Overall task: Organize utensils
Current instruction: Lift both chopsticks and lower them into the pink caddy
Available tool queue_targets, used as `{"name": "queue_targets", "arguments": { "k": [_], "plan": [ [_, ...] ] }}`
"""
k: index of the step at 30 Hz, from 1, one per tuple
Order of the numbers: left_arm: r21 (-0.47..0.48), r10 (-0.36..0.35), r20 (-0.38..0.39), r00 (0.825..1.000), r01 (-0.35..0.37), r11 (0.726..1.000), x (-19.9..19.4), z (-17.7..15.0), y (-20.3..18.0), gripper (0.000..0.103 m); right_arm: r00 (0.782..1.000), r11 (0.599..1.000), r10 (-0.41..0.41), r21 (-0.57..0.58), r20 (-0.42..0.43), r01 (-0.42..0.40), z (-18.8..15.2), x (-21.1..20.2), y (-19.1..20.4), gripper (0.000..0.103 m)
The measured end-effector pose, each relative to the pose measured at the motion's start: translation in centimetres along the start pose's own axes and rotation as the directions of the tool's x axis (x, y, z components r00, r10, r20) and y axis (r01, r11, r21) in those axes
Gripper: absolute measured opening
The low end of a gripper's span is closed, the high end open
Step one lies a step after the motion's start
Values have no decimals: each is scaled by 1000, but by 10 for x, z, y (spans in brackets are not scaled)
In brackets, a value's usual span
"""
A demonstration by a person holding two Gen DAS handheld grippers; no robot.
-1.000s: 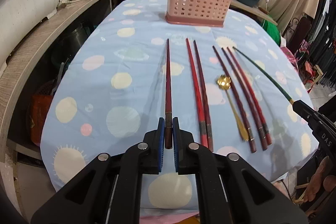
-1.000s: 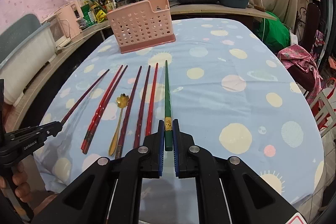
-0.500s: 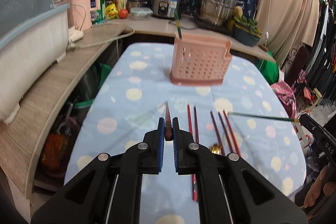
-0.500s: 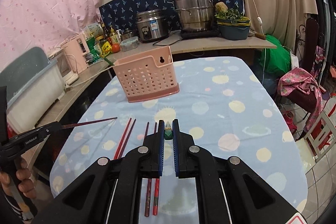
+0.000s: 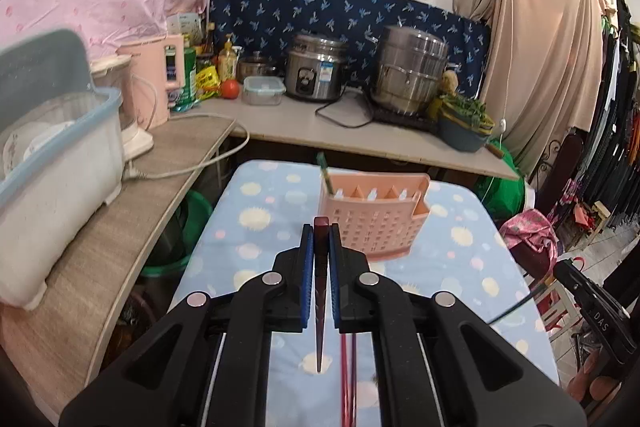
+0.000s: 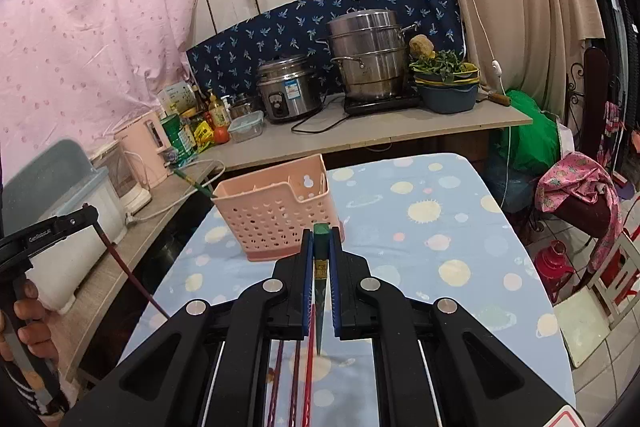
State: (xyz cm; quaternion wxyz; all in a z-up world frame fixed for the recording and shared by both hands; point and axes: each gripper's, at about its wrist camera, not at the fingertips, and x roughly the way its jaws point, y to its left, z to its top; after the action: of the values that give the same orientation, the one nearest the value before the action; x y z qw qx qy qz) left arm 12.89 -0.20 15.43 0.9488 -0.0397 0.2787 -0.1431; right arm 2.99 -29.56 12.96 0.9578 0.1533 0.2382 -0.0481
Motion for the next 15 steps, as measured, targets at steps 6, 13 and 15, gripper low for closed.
{"name": "queue_targets", "arguments": {
  "k": [6, 13, 15],
  "plan": [
    [11, -25, 76, 997, 25, 1000, -6, 46, -13, 7, 997, 999, 26, 39, 70, -29, 41, 5, -2, 7],
    [22, -30, 195, 980, 26, 999, -8, 105, -31, 7, 985, 998, 58, 26, 164, -63, 93, 23, 16, 7],
    [27, -28, 221, 975, 22, 999, -4, 119, -35, 7, 980, 998, 59, 13, 191, -63, 108, 32, 25, 7]
  ]
}}
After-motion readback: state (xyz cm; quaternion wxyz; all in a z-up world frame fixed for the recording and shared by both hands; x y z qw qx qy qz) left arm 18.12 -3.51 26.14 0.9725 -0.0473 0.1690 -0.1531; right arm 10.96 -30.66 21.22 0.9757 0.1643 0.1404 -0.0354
